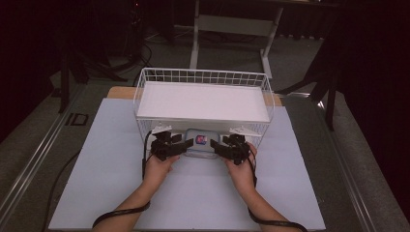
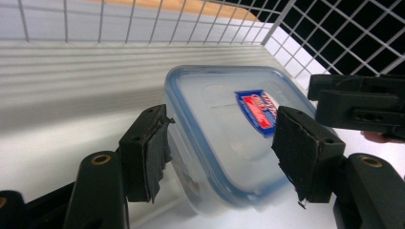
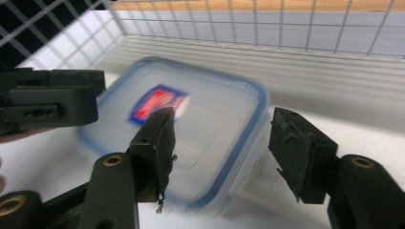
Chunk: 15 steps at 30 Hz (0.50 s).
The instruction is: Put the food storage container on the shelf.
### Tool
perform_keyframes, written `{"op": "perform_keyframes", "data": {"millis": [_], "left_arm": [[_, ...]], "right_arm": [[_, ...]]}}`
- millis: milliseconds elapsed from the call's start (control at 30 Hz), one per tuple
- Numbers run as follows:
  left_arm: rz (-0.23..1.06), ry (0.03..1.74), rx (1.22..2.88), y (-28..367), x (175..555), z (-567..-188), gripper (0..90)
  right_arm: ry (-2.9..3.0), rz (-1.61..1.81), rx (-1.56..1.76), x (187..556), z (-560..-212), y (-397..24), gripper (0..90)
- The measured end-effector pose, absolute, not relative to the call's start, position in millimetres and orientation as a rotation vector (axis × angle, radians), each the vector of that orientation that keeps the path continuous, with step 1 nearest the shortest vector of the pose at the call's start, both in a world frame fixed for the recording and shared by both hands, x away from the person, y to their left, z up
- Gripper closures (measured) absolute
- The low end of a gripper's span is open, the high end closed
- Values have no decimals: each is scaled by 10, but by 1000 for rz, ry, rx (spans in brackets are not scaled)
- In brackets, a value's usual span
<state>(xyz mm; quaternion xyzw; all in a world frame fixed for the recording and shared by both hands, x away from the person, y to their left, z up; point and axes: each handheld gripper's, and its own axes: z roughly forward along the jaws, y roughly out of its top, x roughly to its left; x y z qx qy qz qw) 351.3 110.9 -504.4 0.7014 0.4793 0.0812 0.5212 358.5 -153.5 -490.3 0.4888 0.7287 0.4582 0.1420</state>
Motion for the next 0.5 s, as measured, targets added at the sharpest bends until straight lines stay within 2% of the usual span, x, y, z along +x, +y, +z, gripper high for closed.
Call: {"op": "perform_keyframes", "data": {"millis": [33, 67, 100, 133, 233, 300, 367, 500], "left_arm": [[201, 1141, 1688, 1111, 3474, -5029, 364], [217, 1065, 1703, 1147, 3338, -5001, 330], [217, 1065, 1703, 1147, 3338, -5001, 309], [218, 1040, 1708, 1158, 3292, -4996, 309], [249, 986, 1719, 1180, 3107, -4974, 242], [257, 966, 1721, 1196, 3005, -4962, 120], [251, 965, 1730, 1219, 2932, -4951, 9], [323, 982, 1729, 1280, 2741, -4965, 10]], "right_arm": [[2111, 1344, 1405, 3504, -4868, -1548, 437], [2138, 1369, 1402, 3403, -4835, -1548, 516], [2138, 1369, 1402, 3403, -4835, -1548, 516], [2151, 1378, 1403, 3353, -4826, -1547, 562], [2213, 1361, 1380, 3240, -4836, -1506, 765], [2254, 1361, 1373, 3205, -4866, -1470, 885], [2281, 1339, 1355, 3182, -4900, -1418, 899], [2330, 1318, 1328, 3155, -4978, -1298, 899]]}}
